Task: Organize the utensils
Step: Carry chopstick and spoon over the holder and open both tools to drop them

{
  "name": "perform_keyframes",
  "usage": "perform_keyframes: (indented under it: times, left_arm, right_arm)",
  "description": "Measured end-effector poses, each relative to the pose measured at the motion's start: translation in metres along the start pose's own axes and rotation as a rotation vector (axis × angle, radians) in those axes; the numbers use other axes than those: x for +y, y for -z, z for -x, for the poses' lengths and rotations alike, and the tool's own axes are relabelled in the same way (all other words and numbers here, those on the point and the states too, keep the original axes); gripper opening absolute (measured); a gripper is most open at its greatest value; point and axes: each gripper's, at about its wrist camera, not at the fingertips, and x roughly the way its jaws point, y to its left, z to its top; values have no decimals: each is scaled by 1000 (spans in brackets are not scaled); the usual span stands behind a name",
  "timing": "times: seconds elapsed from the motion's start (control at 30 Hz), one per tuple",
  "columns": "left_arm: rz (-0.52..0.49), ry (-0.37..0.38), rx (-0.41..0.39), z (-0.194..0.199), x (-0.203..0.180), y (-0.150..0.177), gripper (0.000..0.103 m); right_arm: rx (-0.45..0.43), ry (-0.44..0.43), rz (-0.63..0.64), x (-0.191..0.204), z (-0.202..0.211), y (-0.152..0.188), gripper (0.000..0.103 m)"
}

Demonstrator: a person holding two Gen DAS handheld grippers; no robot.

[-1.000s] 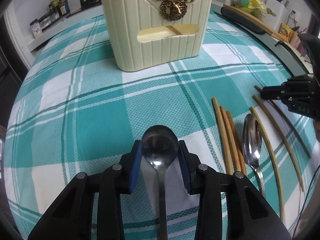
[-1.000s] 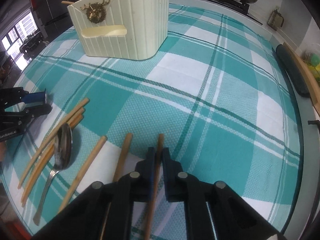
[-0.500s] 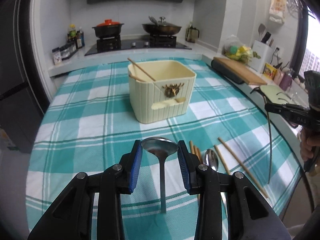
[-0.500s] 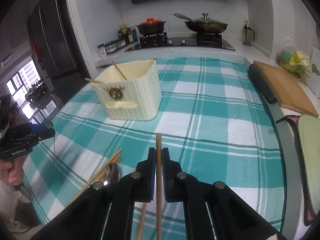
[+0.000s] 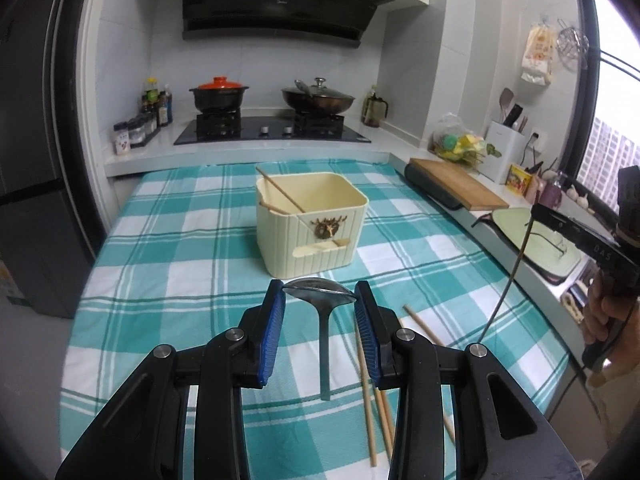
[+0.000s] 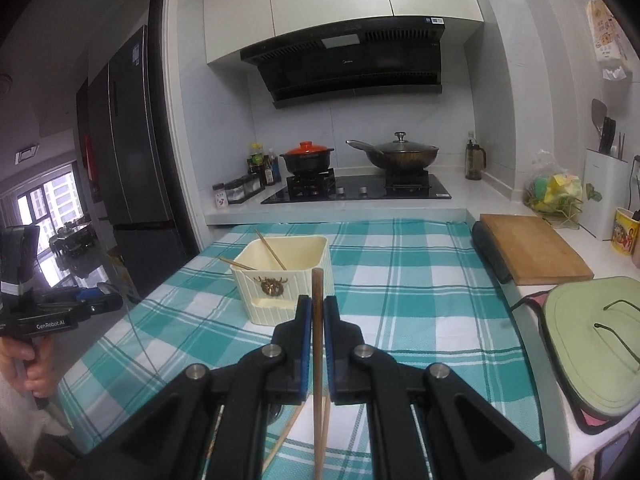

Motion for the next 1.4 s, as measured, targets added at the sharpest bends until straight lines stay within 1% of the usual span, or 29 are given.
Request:
perform_keyframes:
  times: [0.17,0.27,0.37,0.47,0.57,0.7,0.8,0.9,0.97,1.07,1.1,1.17,1.23,1.3,1.4]
  left_arm:
    - [27,13,11,1,7,-12,36]
    - [40,31,6,2,13,-30,36]
    - [42,43,-25,6,17,-61,36]
    - [39,49,-68,7,20,-97,36]
    - [31,13,-122,0,22,-135,36]
    - [92,-1,-173,-26,33,-179,36]
    - [142,-29,-194,-55,42,-198,36]
    - [174,-40,-169,-91,48,-203,36]
    - [178,-51,-125,-118,49,-199,36]
    - [173,-64,-42,-157,51,-186,36]
    - [173,-65,-12,-169,51,-181,36]
    - [170,-66,43,-189,53,-170,36]
    - [165,-75,86,-206,52,-161,36]
    - [165,-85,123,-219,52,-155,36]
    - [182,-101,168,-230,52,-148,37]
  right_arm:
    - [-21,-8,5,5,-6,-10,6]
    - [-24,-15,3,7,-13,-20,6]
    - [-31,-29,6,8,-25,-39,6]
    - [-61,-39,25,14,-37,-65,6]
    - [-110,-47,48,21,-50,-95,6]
    - [-169,-88,64,34,-76,-134,6]
    - [-215,-102,92,45,-99,-152,6]
    - [-259,-88,114,50,-126,-158,6]
    - [-268,-63,125,50,-147,-155,6]
    - [-183,-48,112,45,-187,-147,6]
    - [-136,-54,101,42,-202,-142,6]
    - [-49,-39,79,37,-228,-134,6]
    - [41,-49,55,30,-250,-124,6]
    - [98,-44,38,26,-266,-115,6]
    - [146,-40,14,19,-281,-104,7]
